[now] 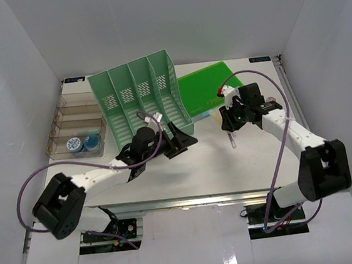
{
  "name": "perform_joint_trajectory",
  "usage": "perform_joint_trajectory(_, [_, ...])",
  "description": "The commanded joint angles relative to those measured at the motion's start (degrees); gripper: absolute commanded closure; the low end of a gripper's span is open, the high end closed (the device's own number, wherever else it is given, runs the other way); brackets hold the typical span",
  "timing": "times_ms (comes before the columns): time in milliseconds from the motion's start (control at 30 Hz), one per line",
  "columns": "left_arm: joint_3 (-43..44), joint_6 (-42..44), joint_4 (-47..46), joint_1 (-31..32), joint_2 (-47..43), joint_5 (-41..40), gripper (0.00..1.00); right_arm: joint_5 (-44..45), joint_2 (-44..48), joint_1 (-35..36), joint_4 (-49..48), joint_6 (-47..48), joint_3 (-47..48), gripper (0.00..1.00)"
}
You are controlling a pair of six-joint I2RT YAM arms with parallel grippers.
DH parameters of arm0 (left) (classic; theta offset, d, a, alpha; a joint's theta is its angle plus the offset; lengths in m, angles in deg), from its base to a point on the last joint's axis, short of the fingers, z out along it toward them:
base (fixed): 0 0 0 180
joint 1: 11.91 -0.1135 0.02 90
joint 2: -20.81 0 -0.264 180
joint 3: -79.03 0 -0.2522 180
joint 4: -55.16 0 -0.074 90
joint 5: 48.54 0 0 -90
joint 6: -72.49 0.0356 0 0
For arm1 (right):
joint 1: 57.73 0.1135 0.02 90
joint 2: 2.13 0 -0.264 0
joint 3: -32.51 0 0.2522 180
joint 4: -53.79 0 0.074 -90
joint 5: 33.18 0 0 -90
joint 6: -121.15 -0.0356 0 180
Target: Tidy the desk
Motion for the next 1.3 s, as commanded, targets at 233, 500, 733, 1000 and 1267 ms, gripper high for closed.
perform_joint_trajectory(233, [24.9, -2.7, -2.8, 5.3, 23.7, -11.4, 0.21, -12.5, 15.4, -0.5, 5.1, -1.4, -4.7, 0.92])
perform_joint_trajectory(500, [29.4, -3.2, -2.9, 5.9, 27.9, -10.9, 0.35, -16.0, 17.6, -0.5, 6.2, -2.3, -4.4, 0.92])
perform_joint_trajectory(733, [28.3, -3.5, -3.9, 6.2, 27.1, -9.3, 0.76, -17.3, 16.7, -0.5, 5.5, -3.1, -3.9, 0.9])
perform_joint_trajectory(1000, [28.2, 0.8, 3.3, 6.5, 22.2, -10.6, 1.0, -21.7, 15.1, -0.6, 6.3, 0.8, -3.2, 0.06])
perform_joint_trajectory(1267, [22.3, 8.5, 28.0, 3.4, -3.2, -25.8, 1.0, -36.9, 20.9, -7.5, 7.7, 12.2, -5.7, 0.1])
